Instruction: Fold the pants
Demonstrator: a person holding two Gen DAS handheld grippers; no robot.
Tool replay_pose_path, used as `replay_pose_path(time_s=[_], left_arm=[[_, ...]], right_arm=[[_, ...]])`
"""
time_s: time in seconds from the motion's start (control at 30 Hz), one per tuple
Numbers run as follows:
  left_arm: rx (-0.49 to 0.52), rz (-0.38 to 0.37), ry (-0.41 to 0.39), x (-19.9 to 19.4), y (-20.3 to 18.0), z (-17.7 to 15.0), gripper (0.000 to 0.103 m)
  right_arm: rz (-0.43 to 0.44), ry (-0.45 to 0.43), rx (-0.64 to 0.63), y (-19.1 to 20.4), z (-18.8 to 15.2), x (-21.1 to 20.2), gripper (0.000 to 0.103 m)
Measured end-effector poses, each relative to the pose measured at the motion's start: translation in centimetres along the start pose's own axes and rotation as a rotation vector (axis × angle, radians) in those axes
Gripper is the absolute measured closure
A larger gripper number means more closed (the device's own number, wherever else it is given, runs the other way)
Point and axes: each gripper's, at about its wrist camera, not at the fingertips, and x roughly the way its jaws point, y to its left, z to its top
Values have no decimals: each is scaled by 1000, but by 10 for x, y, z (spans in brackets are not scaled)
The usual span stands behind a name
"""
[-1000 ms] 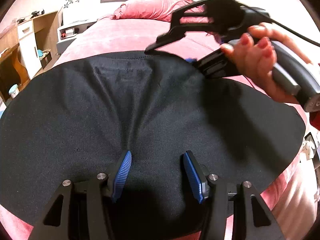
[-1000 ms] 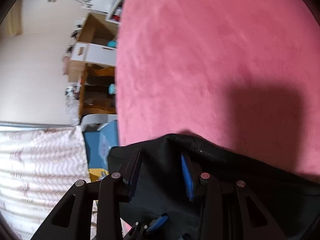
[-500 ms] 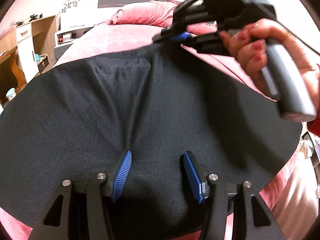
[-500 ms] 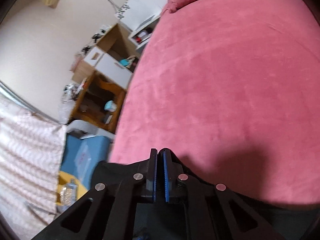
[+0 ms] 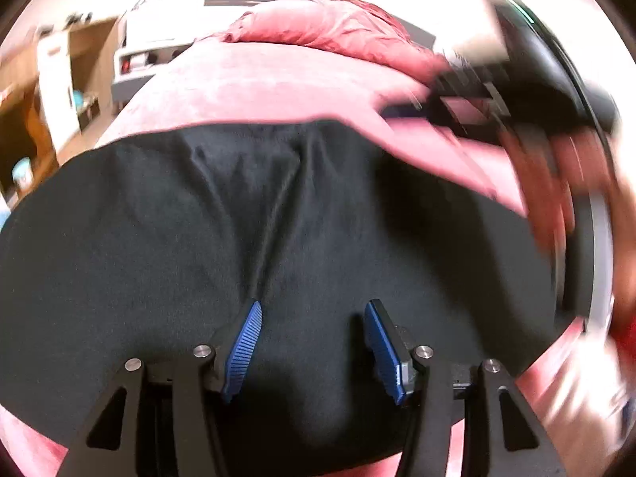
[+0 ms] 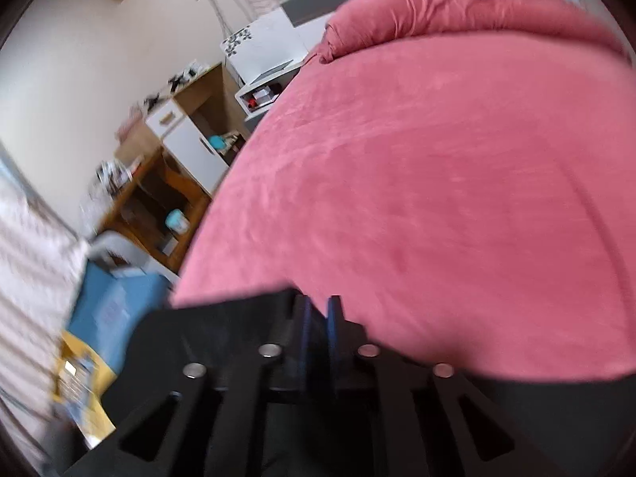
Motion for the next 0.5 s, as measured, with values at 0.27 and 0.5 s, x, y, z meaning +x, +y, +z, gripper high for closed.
replay_pose_path(time_s=[0.27, 0.5], left_arm=[[72, 32, 3, 34, -29, 79, 48], [101, 155, 52, 94, -32, 94, 47]], right_arm=[[-281, -79, -80, -31, -54, -44, 88], [-404, -87, -57, -68, -70, -30, 77]])
